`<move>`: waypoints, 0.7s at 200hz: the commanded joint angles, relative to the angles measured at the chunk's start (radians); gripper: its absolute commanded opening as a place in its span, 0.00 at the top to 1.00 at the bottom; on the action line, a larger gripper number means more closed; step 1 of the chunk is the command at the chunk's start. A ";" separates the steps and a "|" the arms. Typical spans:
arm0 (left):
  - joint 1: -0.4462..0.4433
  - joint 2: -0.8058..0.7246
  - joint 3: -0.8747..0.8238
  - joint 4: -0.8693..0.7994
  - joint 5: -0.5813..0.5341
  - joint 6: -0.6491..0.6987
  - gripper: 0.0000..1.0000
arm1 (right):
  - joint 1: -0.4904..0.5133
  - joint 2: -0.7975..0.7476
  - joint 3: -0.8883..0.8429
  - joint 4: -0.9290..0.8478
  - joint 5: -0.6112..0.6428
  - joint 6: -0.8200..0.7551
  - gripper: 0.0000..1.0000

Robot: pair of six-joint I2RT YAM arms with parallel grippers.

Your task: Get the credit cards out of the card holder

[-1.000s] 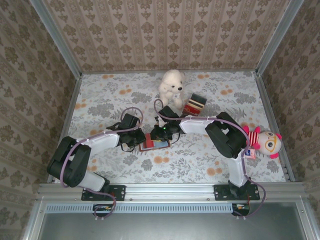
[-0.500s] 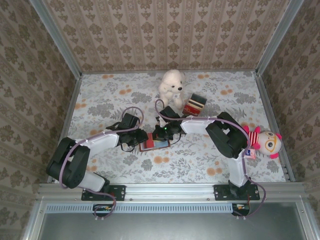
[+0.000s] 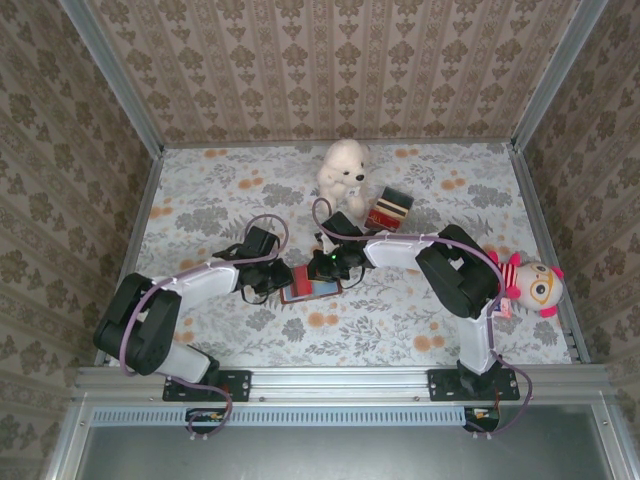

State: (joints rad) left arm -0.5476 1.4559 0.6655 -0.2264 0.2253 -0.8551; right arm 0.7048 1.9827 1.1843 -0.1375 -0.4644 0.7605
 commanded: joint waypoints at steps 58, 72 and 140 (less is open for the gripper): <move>0.009 0.041 0.024 -0.031 0.013 0.027 0.83 | -0.004 0.064 -0.002 0.031 -0.084 0.011 0.81; 0.009 0.048 0.023 -0.028 0.013 0.028 0.84 | -0.004 0.066 0.000 0.036 -0.091 0.009 0.81; 0.013 0.052 0.026 -0.042 -0.003 0.031 0.87 | -0.024 -0.002 -0.045 0.052 -0.039 0.011 0.95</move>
State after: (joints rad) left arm -0.5392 1.4891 0.6838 -0.2321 0.2298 -0.8440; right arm 0.6918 2.0113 1.1778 -0.0887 -0.5323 0.7658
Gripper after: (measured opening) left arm 0.134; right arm 0.072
